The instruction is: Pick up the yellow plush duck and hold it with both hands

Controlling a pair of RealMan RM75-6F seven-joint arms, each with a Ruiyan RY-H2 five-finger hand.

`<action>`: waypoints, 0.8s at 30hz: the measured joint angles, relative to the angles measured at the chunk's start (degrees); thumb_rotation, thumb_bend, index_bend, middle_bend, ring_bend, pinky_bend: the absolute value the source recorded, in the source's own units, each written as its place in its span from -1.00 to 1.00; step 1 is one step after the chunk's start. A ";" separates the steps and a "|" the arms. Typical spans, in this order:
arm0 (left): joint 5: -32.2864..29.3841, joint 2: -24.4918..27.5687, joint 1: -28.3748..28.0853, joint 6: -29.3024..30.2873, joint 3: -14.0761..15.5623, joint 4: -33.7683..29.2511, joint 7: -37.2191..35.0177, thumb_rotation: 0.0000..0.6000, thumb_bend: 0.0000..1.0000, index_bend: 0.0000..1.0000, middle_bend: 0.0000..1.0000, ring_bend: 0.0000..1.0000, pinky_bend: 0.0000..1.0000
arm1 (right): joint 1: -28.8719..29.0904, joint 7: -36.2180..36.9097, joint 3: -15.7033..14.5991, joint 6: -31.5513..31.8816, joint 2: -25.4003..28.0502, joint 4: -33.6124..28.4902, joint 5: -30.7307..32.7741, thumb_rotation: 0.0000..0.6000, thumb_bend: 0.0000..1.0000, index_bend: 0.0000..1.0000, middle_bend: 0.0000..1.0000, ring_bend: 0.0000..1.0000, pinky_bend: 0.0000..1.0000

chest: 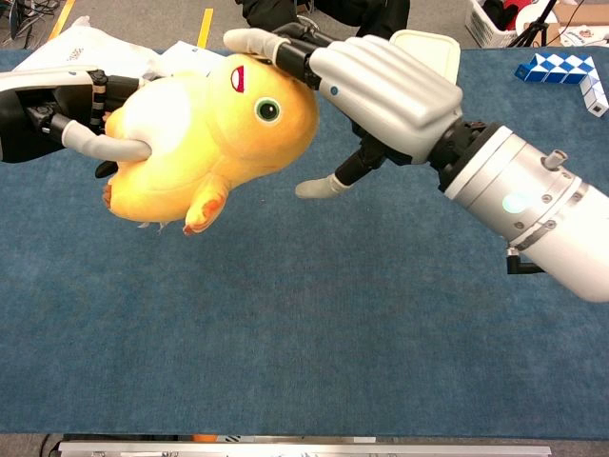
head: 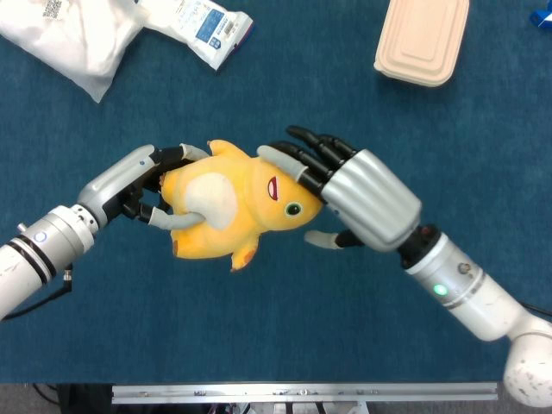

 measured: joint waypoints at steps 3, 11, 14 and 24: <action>1.03 0.18 0.16 -0.43 -0.18 -0.09 -1.61 1.00 -0.45 0.30 0.20 0.07 0.48 | 0.80 -0.28 0.27 0.66 -2.33 1.24 0.07 1.00 -0.31 -0.24 -0.34 -0.54 0.01; 4.68 0.63 0.57 -0.53 0.00 0.65 -5.33 1.00 -0.45 -0.23 -0.23 -0.36 0.17 | 1.26 0.78 -0.37 4.17 -4.92 3.81 -1.42 1.00 -0.18 0.21 -0.04 -0.14 0.38; 6.31 0.93 0.51 -0.60 0.43 1.36 -6.89 1.00 -0.45 -0.64 -0.68 -0.77 -0.33 | 1.01 1.34 -0.82 4.78 -4.23 3.72 -1.85 1.00 -0.18 0.22 -0.03 -0.13 0.39; 11.31 1.57 0.68 1.57 2.87 6.82 -9.83 1.00 -0.51 -1.00 -1.00 -1.00 -0.82 | -0.87 4.55 -2.00 7.72 -0.19 3.01 -2.66 1.00 -0.18 0.23 -0.02 -0.06 0.45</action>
